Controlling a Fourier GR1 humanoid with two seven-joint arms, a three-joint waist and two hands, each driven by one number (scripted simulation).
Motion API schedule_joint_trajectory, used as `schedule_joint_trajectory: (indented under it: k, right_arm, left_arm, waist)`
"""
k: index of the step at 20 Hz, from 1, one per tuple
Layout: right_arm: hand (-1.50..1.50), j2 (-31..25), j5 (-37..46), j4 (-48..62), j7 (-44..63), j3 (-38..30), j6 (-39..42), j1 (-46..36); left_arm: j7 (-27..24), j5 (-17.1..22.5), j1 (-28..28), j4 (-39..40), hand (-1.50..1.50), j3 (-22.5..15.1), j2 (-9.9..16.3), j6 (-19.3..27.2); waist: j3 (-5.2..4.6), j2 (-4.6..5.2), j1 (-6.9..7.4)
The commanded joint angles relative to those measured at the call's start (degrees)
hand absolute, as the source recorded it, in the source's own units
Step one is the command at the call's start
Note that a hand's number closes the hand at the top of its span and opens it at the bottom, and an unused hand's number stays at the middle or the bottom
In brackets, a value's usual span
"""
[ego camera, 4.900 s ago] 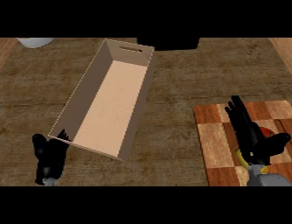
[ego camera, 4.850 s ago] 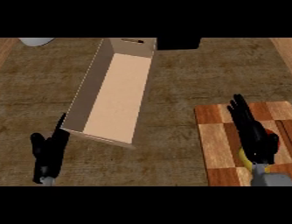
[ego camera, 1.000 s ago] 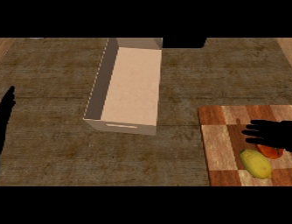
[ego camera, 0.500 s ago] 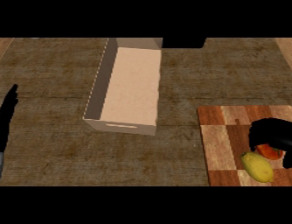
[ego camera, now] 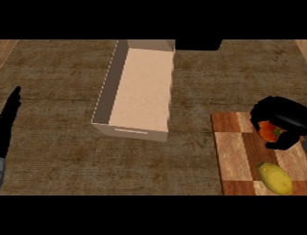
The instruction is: Pick the tomato from the cutting board and place it in the cardboard box
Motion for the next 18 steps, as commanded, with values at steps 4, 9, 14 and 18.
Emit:
schedule_joint_trajectory:
  k: [4, 9, 14, 18]
  right_arm:
    - [1.50, 7.5, 1.0, 16.5, 15.9, -5.1, 5.2, -21.3]
    - [1.50, 6.8, -2.3, 24.4, 10.4, -10.6, 4.0, -30.1]
    - [1.50, 8.4, -6.2, 25.7, 1.4, -14.2, 4.6, -36.3]
    - [1.50, 10.6, -5.9, 30.6, -0.9, -14.7, 5.8, -40.1]
  left_arm:
    - [-0.4, -0.5, -3.2, 0.9, 0.00, -1.5, -1.3, -1.3]
    - [-1.0, -1.0, -1.1, -0.8, 0.00, -1.4, -0.8, -1.5]
    - [-1.6, -1.7, -2.5, 1.4, 0.00, -0.9, -2.0, -0.4]
    - [-1.8, -1.0, -0.8, 1.0, 0.00, 0.4, -1.6, -0.8]
  waist:
    - [0.24, 1.27, 3.75]
    - [0.31, 1.05, 3.68]
    - [0.21, 0.97, 2.32]
    - [0.18, 0.91, 2.39]
